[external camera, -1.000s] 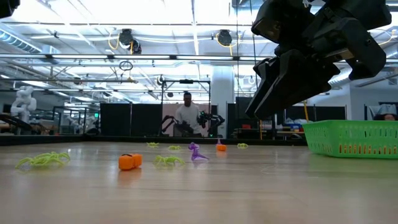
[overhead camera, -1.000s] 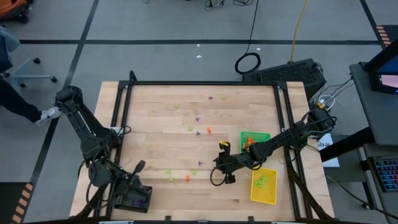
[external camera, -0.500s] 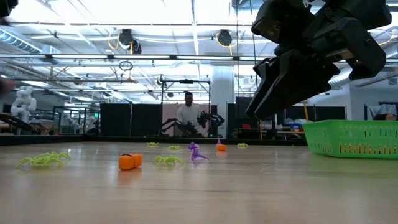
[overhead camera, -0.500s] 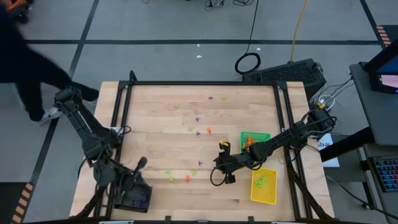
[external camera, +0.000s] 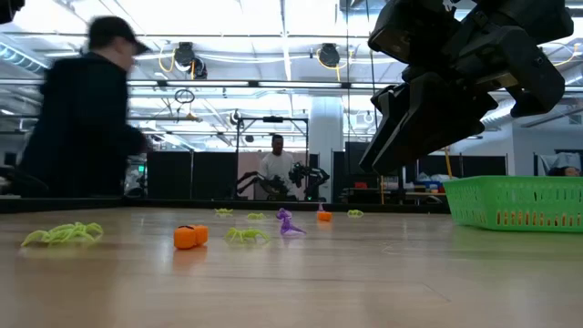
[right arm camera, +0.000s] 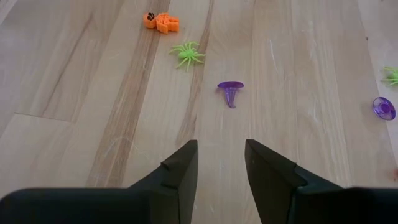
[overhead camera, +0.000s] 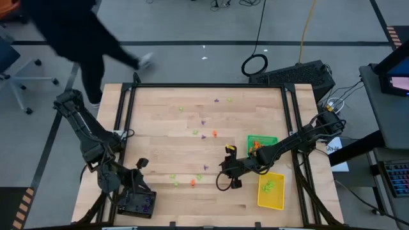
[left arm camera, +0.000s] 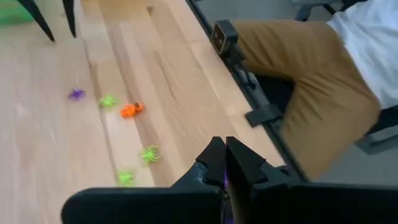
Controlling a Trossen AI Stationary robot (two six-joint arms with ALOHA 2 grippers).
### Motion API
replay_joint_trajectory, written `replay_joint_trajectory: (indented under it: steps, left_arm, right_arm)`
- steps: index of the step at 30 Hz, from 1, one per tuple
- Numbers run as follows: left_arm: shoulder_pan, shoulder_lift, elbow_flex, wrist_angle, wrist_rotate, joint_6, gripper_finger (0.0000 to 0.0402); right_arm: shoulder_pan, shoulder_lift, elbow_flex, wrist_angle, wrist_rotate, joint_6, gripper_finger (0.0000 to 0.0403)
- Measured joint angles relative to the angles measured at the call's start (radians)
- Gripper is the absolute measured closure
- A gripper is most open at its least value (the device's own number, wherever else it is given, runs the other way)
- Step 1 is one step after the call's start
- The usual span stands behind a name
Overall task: Sort Halloween decoration
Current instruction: Put the purple witch hat toy into the black bin
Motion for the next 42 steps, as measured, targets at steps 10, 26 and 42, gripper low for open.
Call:
replay_joint_trajectory:
  steps: [10,26,42]
  left_arm:
    - [0.000,0.184,0.152,-0.151,0.112,-0.230,0.0401]
    - [-0.012,0.444,0.205,-0.261,0.201,-0.511,0.0402]
    - [-0.074,0.460,0.205,-0.248,0.142,-0.667,0.0388]
  right_arm:
    - [0.000,0.000,0.000,0.000,0.001,-0.004,0.0284]
    - [0.000,0.000,0.000,0.000,0.001,-0.004,0.0284]
    - [0.000,0.000,0.000,0.000,0.001,-0.004,0.0284]
